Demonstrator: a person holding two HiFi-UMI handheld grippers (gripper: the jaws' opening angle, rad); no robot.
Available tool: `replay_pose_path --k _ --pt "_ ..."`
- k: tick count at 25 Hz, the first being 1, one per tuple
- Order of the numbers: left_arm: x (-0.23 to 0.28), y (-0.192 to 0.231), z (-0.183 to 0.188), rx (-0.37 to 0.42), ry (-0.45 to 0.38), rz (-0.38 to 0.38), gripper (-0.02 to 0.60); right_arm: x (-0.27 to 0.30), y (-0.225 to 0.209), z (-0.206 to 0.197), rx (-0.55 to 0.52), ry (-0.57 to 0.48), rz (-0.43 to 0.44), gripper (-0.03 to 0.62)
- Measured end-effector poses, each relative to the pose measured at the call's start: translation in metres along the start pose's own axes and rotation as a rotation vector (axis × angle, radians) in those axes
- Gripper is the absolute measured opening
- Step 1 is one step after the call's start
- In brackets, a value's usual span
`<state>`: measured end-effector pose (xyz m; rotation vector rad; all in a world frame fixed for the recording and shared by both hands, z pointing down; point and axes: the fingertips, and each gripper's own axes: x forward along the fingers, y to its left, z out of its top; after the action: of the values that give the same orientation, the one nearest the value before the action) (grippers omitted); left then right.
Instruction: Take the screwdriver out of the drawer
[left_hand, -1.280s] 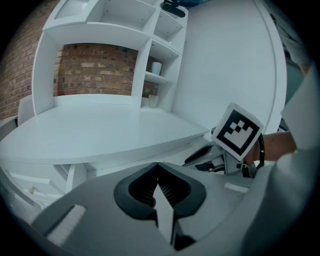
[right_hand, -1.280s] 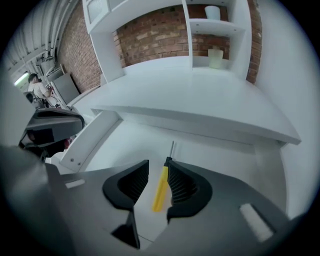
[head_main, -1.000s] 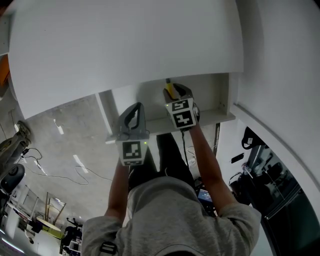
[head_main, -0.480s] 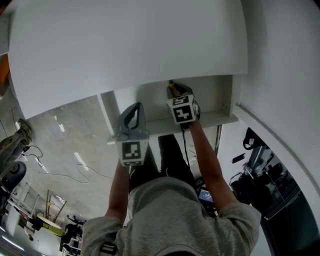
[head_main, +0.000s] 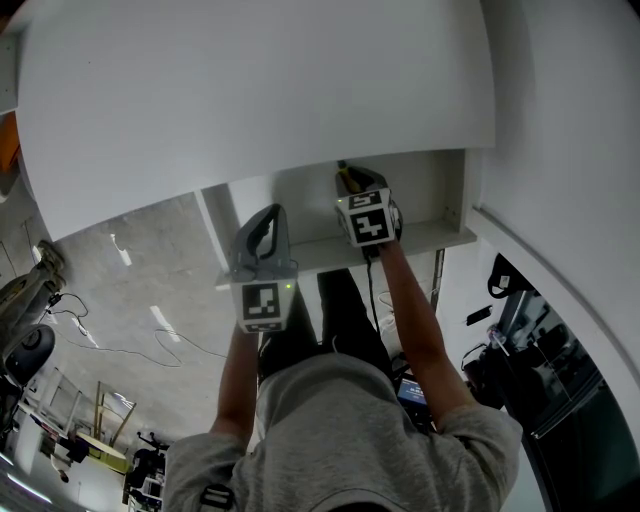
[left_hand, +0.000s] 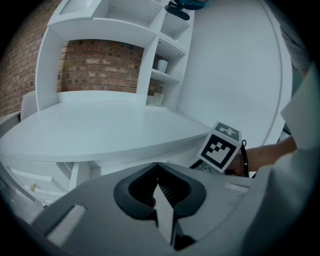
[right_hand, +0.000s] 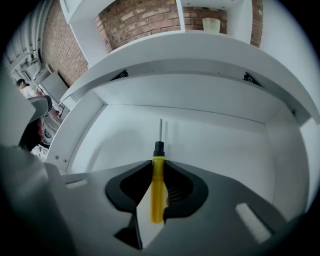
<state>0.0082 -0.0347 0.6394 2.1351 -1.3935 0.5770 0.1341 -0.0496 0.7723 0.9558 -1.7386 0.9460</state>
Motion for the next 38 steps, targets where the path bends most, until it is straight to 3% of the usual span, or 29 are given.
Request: replay_pose_path --k 38 --pt "-0.047 -0.04 0.038 0.102 -0.075 -0.045 0.012 -0.095 0.022 -0.009 -0.007 -0.126 -0.017 0.078"
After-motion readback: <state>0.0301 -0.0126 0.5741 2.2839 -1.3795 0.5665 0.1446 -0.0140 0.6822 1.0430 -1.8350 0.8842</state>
